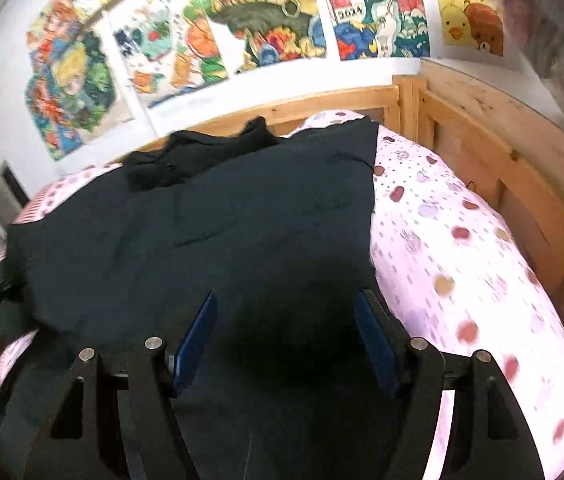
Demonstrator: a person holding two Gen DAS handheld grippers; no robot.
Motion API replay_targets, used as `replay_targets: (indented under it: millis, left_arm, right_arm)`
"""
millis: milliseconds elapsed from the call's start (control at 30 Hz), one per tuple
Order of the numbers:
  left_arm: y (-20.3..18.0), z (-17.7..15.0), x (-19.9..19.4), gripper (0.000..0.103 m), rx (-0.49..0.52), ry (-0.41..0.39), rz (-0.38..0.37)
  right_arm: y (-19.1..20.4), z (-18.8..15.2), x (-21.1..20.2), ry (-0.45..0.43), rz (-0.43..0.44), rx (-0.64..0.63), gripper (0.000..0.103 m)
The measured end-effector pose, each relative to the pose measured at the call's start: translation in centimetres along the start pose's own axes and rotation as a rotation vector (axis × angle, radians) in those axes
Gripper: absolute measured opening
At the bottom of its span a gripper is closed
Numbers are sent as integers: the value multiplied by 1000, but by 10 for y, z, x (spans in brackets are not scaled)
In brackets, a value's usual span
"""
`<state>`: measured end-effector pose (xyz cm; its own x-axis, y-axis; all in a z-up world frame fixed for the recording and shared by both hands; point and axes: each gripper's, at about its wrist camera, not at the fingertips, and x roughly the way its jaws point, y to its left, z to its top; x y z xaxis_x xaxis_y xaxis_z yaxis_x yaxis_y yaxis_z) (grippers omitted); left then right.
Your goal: Fold large clothes
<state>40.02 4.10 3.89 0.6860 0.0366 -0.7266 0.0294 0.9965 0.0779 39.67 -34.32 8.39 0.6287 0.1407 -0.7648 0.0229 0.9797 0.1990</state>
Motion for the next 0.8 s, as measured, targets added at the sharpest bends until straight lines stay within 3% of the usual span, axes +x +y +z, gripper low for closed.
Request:
replay_targets:
  millis: [133, 233, 300, 400, 500, 600, 667, 733, 800]
  left_arm:
    - [-5, -11, 51, 7, 61, 169, 18]
    - [1, -20, 75, 7, 58, 243, -4]
    - [1, -23, 78, 8, 72, 247, -4]
    - [2, -23, 77, 11, 61, 247, -16]
    - [17, -17, 66, 17, -24, 221, -82]
    - [37, -15, 39, 39, -105, 166, -131]
    - [47, -16, 10, 87, -137, 96, -152]
    - [61, -21, -27, 93, -182, 1, -159]
    - [74, -25, -56, 94, -202, -21, -177]
  right_arm:
    - [30, 24, 51, 48, -55, -98, 66]
    - [51, 24, 80, 92, -112, -190, 66]
    - [58, 19, 97, 128, -155, -234, 67]
    - [56, 12, 110, 127, -154, -223, 68]
    - [55, 11, 109, 108, -144, -215, 69]
    - [59, 14, 97, 67, -152, -233, 73]
    - [67, 17, 86, 70, -169, -242, 75]
    - [77, 19, 76, 88, -152, -244, 75]
    - [91, 23, 64, 99, -111, -244, 75]
